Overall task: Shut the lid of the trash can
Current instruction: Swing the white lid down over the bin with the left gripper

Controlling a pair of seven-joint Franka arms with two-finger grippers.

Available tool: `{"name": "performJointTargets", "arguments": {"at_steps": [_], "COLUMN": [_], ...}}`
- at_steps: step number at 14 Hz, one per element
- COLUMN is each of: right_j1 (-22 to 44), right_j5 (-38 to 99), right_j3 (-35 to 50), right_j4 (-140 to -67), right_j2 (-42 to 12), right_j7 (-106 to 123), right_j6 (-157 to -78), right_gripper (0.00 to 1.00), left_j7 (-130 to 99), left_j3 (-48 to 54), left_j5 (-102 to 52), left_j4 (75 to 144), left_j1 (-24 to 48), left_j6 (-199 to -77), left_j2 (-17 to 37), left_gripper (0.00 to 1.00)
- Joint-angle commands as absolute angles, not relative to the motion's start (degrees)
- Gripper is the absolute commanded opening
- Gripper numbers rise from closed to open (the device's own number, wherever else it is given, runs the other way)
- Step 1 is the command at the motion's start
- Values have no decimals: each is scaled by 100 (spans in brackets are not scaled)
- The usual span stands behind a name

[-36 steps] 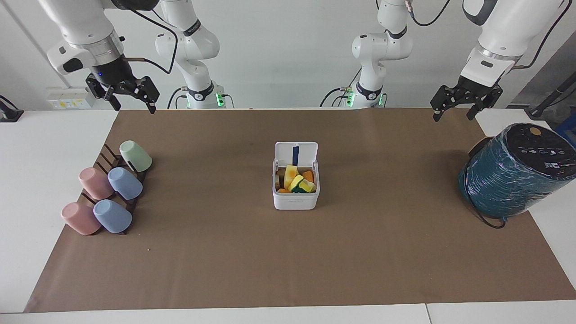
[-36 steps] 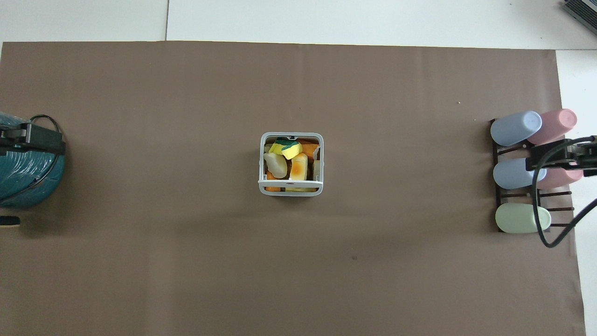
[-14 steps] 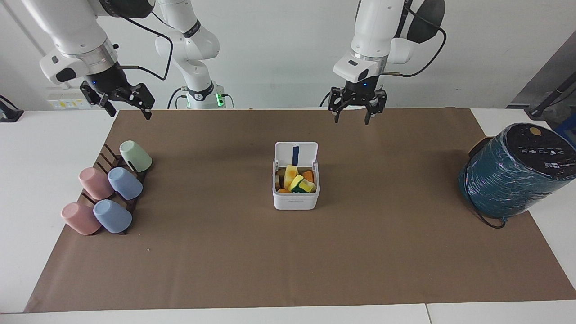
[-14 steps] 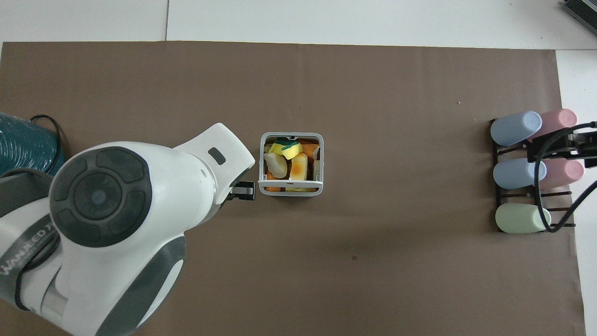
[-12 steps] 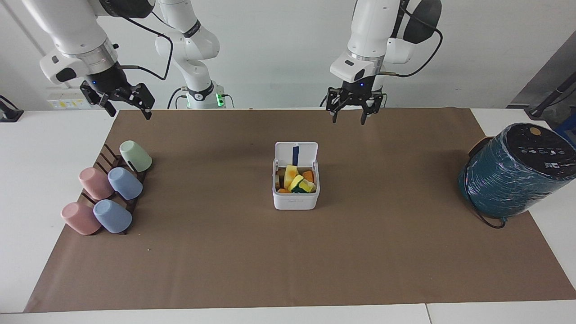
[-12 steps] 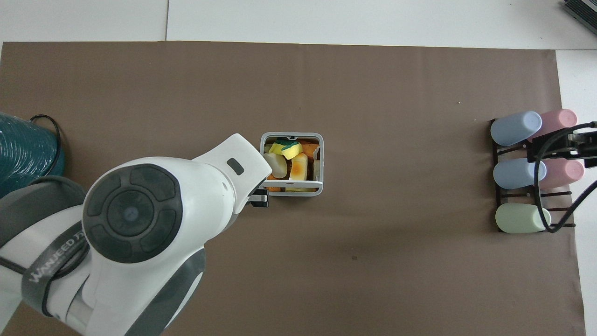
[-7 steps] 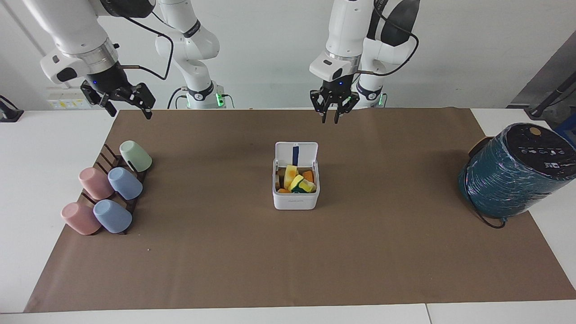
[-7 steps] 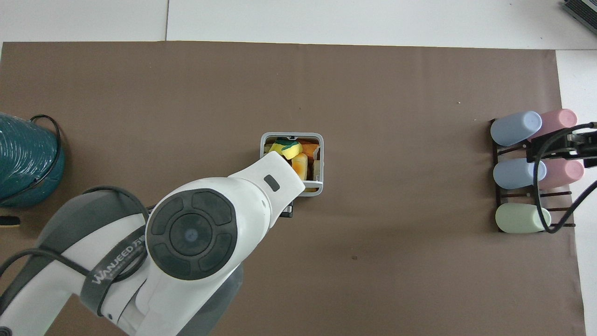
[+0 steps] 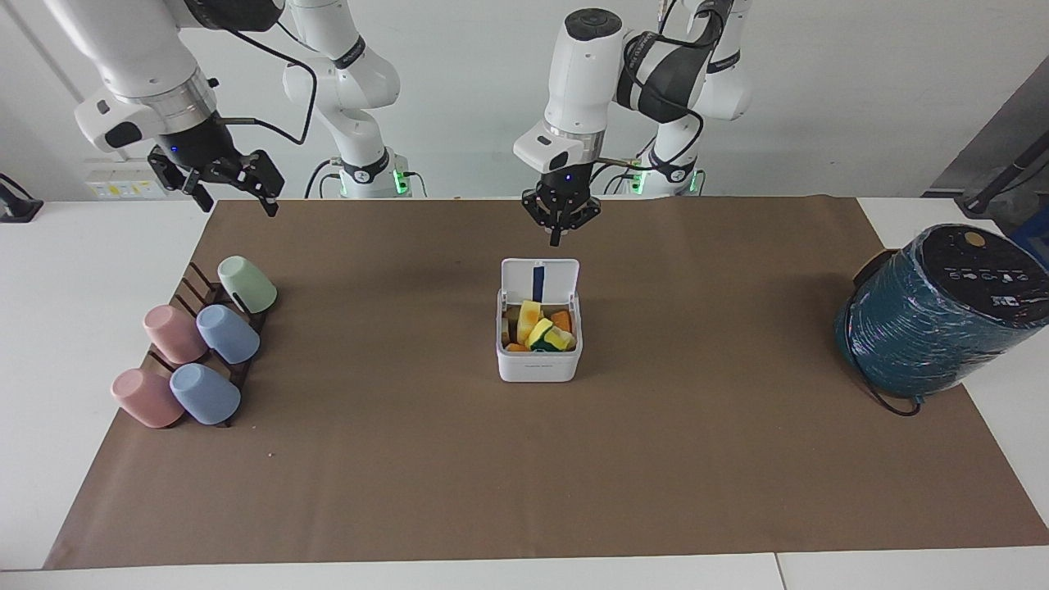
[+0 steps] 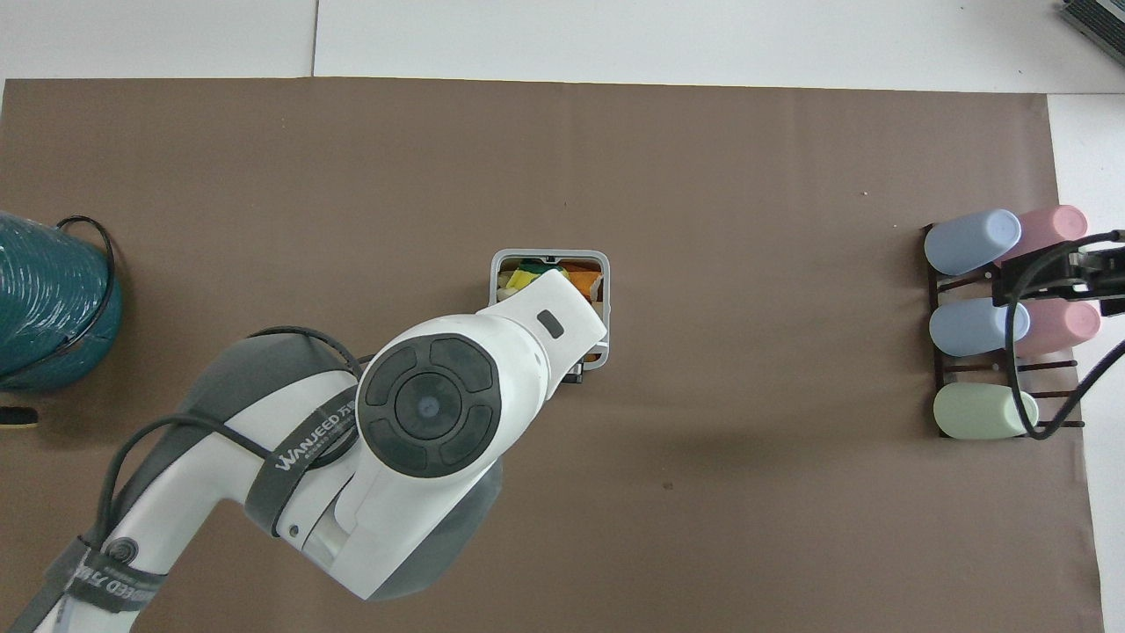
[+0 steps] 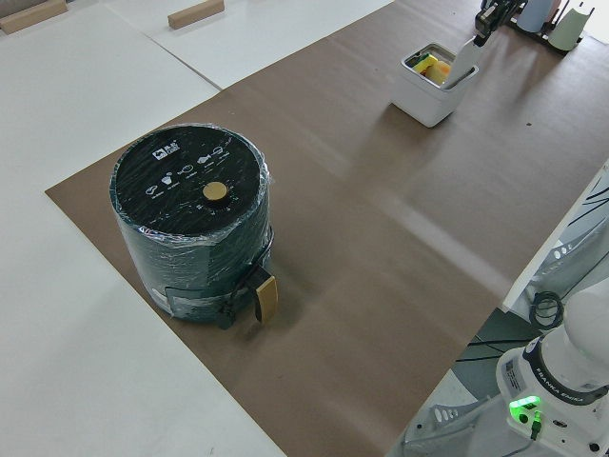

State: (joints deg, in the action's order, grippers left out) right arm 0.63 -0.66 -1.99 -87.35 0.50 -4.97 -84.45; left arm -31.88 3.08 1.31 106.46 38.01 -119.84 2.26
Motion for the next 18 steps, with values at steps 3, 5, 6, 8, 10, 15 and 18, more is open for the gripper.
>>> {"name": "performJointTargets", "arguments": {"at_steps": [3, 5, 6, 8, 10, 15, 18], "right_j1": [35, 35, 35, 35, 35, 35, 35], "right_j5": [-97, -97, -97, -97, -97, -97, -97], "right_j3": [-176, -176, -176, -176, -176, -176, -176], "right_j4": [-8833, -8833, -8833, -8833, -8833, -8833, -8833], "right_j2": [158, 158, 158, 158, 158, 158, 158], "right_j7": [-299, -299, -299, -299, -290, -290, -299], "right_j6": [-8420, -8420, -8420, -8420, -8420, -8420, -8420], "right_gripper": [100, 100, 100, 100, 100, 100, 100], "left_j7": [-3270, -3269, -3270, -3261, -3261, -3287, -3287], "left_j3": [255, 255, 255, 264, 255, 246, 246], "left_j5": [176, 176, 176, 176, 167, 167, 167], "left_j4": [10679, 10661, 10635, 10652, 10652, 10574, 10573], "left_j1": [3719, 3587, 3551, 3437, 3384, 3349, 3349], "left_j6": [-12453, -12760, -12892, -13182, -13472, -13886, -14071], "left_j2": [369, 483, 597, 694, 843, 1422, 1625], "left_gripper": [0, 0, 0, 0, 0, 0, 0]}}
